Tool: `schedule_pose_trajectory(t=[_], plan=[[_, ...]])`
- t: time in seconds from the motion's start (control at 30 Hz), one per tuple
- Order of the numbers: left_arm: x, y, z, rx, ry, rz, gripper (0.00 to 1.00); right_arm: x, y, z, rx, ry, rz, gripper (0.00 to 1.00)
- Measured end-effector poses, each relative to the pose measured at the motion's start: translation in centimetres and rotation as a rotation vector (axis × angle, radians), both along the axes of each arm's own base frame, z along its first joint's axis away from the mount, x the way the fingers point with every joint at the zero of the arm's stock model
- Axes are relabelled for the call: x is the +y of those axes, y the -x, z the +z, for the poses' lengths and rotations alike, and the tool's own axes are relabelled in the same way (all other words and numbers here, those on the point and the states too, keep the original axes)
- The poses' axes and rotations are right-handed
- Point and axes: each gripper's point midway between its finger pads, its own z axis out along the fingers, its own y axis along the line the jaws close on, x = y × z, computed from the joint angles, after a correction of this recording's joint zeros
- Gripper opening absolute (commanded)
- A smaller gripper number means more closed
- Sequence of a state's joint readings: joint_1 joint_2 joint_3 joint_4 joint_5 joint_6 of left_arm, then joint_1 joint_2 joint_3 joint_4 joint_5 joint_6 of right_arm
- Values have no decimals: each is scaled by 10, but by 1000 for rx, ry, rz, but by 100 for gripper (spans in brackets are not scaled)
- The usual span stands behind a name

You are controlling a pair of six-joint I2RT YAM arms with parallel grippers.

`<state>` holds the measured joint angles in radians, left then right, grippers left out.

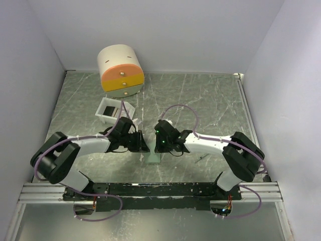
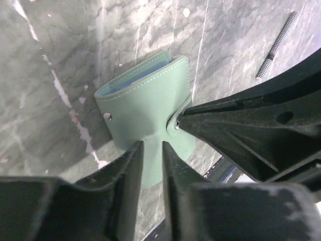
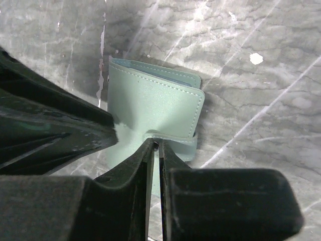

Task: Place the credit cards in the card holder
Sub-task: Close the card holder at the center of the board, then reset both arms

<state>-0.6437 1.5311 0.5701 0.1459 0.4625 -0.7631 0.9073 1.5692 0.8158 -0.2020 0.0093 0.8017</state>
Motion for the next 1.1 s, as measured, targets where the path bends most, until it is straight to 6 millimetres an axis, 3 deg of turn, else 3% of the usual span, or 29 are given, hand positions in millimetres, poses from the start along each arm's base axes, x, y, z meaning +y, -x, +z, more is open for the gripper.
schedule_pose_trajectory(t=[0.13,0.17,0.2,0.23,0.33,0.43,0.53,0.6,0.73,0.9,1.1], plan=[[11,-8,26,-68,-43,48,58,-6,-2,12,-34,14,-16,19],[12,-12,38,-102,-42,60,66,-8,-4,19,-53,9,-21,22],[14,-17,55,-147,-36,77,87,-8,-7,29,-75,-2,-28,25],[15,-21,70,-189,-27,89,96,-7,-10,41,-104,-22,-35,29],[21,-34,130,-339,16,139,97,-7,-19,82,-199,-91,-59,41],[32,-38,182,-466,50,188,99,-14,-24,117,-281,-148,-89,64],[46,-37,225,-575,65,228,100,-25,-26,141,-339,-167,-127,81],[57,-34,248,-637,66,244,99,-34,-28,154,-372,-169,-157,98],[77,-23,285,-749,68,266,99,-51,-30,177,-438,-176,-209,100],[95,-17,289,-780,22,298,99,-67,-31,200,-513,-196,-246,100],[103,-14,263,-751,-28,307,100,-81,-36,202,-531,-163,-317,100]])
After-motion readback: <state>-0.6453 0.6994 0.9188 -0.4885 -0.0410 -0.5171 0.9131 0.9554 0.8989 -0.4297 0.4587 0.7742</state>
